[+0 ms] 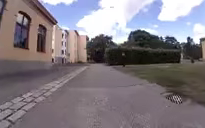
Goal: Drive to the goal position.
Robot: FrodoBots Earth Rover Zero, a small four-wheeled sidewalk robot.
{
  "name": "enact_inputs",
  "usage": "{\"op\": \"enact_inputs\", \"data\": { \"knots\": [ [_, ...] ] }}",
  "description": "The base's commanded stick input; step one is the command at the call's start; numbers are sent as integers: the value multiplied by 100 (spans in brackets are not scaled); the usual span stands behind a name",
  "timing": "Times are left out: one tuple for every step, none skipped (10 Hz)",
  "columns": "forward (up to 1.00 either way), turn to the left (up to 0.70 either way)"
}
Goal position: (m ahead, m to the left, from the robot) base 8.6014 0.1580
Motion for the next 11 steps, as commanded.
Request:
{"op": "enact_inputs", "data": {
  "knots": [
    [85, 1],
    [85, 1],
    [85, 1],
    [85, 1],
    [85, 1],
    [85, 1],
    [85, 1],
    [85, 1],
    [85, 1],
    [85, 1],
    [85, -28]
  ]
}}
